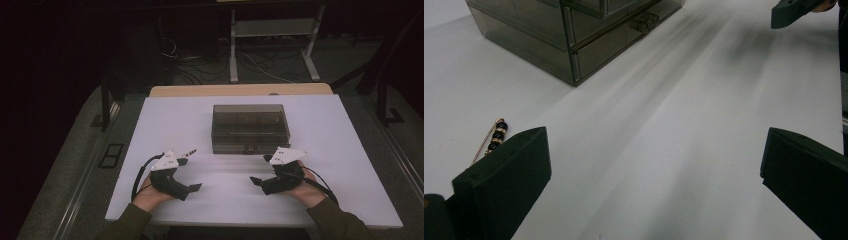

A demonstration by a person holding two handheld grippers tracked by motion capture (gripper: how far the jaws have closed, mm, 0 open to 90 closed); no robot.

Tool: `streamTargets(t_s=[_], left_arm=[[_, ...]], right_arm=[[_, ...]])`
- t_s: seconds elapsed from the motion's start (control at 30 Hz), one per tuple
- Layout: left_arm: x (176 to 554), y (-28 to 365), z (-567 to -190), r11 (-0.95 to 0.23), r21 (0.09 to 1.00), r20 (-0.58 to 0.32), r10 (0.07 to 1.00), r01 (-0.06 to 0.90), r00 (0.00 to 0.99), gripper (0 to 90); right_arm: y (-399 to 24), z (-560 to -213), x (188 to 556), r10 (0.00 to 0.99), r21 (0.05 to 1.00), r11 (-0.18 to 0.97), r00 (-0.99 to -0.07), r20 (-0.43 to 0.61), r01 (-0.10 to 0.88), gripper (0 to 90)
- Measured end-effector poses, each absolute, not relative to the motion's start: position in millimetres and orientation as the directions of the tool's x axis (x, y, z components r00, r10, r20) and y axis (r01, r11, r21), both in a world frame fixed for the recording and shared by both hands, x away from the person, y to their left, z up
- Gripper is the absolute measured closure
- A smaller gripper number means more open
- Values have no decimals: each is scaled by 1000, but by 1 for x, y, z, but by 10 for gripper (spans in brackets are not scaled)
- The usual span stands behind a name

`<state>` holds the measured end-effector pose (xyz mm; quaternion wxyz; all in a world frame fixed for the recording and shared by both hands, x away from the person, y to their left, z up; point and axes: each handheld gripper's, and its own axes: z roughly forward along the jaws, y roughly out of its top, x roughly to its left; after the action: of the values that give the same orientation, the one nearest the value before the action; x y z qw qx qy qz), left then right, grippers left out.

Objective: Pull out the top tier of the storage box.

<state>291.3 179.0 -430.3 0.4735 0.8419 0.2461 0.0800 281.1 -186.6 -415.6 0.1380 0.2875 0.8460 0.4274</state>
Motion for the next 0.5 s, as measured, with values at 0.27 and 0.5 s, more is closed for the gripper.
streamTargets(t_s=[0.27, 0.5], left_arm=[[291, 179, -430, -427, 840, -98, 490, 336, 866, 0], [292, 179, -430, -434, 837, -94, 489, 335, 867, 0]], right_arm=[[-191, -412, 284, 593, 796, 445, -801, 82, 411, 283], [-195, -408, 287, 573, 795, 422, -808, 139, 436, 462]])
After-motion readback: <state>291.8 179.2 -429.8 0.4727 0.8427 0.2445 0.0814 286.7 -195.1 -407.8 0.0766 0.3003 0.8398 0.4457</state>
